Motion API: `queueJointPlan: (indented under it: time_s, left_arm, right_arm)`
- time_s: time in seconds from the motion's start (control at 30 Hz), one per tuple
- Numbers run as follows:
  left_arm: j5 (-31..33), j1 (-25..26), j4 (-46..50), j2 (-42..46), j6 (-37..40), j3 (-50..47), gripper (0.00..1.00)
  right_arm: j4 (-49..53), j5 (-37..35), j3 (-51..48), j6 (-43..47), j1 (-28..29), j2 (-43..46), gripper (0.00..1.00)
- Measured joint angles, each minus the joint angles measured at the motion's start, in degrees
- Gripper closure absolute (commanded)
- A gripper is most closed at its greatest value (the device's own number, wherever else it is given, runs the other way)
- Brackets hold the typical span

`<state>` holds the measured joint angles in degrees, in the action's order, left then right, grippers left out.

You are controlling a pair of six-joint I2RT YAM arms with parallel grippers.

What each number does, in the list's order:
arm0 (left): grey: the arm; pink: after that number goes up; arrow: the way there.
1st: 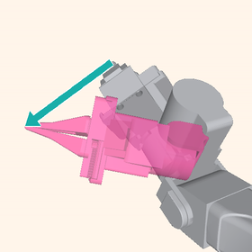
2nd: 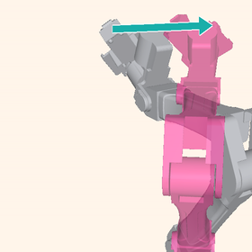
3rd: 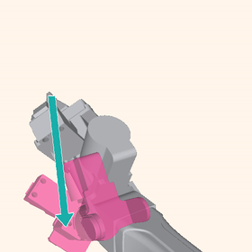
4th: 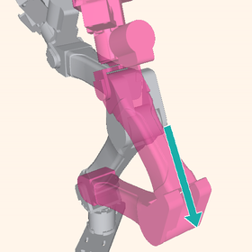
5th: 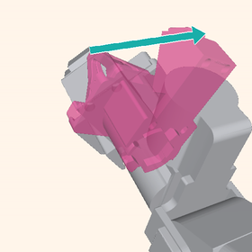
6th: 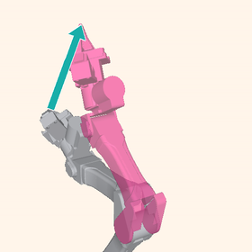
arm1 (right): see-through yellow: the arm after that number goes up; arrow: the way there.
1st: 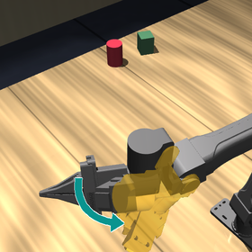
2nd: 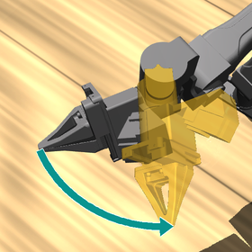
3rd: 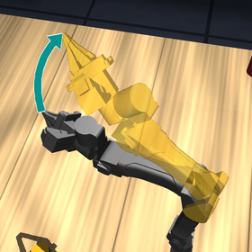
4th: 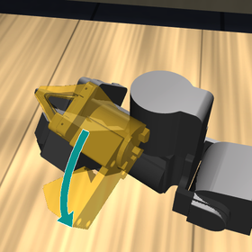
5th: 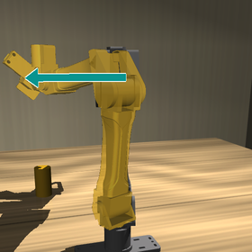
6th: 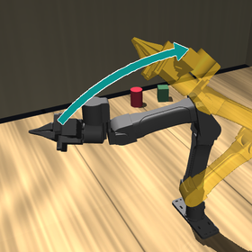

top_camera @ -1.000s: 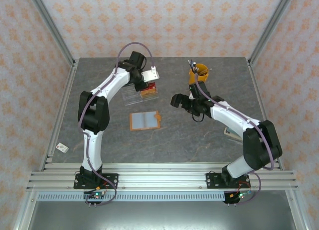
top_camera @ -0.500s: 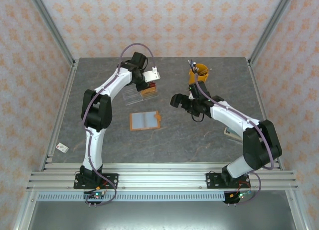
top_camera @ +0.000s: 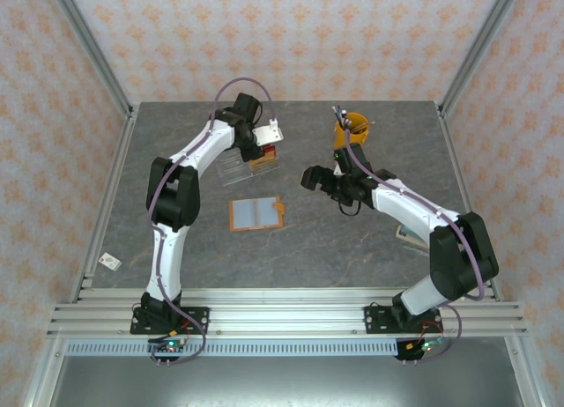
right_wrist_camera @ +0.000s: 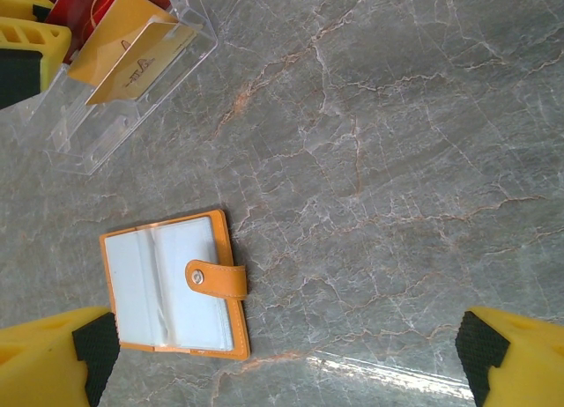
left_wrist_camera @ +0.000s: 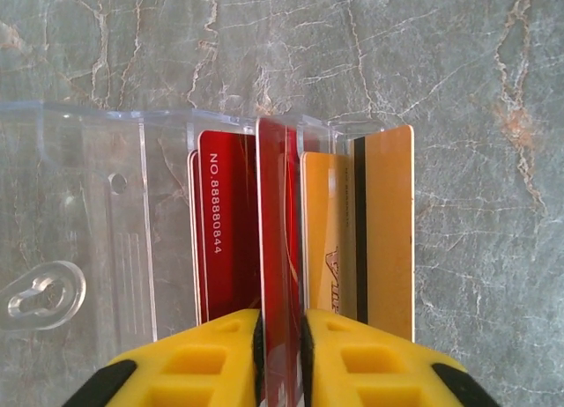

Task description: Take the credit cards out of the card holder

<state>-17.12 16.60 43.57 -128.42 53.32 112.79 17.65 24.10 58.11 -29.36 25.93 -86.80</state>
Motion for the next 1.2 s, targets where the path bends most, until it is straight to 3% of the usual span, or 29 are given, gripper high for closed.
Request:
queueJointPlan:
  time_s: [0.3, 0.47, 0.67, 0.87, 1.1, 1.2]
  left_arm:
    - [-1.7, -1.0, -1.3, 0.4, -2.5, 0.0, 0.71]
    - [-4.0, -2.9, -4.6, 6.0, -7.3, -4.2, 0.72]
    - [-3.3, -5.5, -13.1, 20.2, -21.2, -14.2, 0.71]
    - [-0.3, -6.5, -20.1, 33.2, -36.8, -28.5, 0.65]
    - [5.6, -6.5, -22.4, 43.1, -56.7, -46.2, 0.59]
    - [8.2, -6.5, -20.2, 45.5, -63.2, -49.4, 0.58]
  right_arm:
    - [0.0, 0.3, 0.0, 0.0, 0.0, 0.0, 0.00]
    - [0.0, 0.4, 0.0, 0.0, 0.0, 0.0, 0.03]
    - [-0.1, 1.4, 0.0, -0.5, 0.6, -1.4, 0.07]
    - [-0.1, 0.8, 1.4, -1.0, 5.4, -4.9, 0.12]
    - [-2.2, 0.5, 3.7, -3.7, 12.5, -11.2, 0.28]
    - [-3.2, 0.3, 4.4, -5.1, 14.6, -13.8, 0.37]
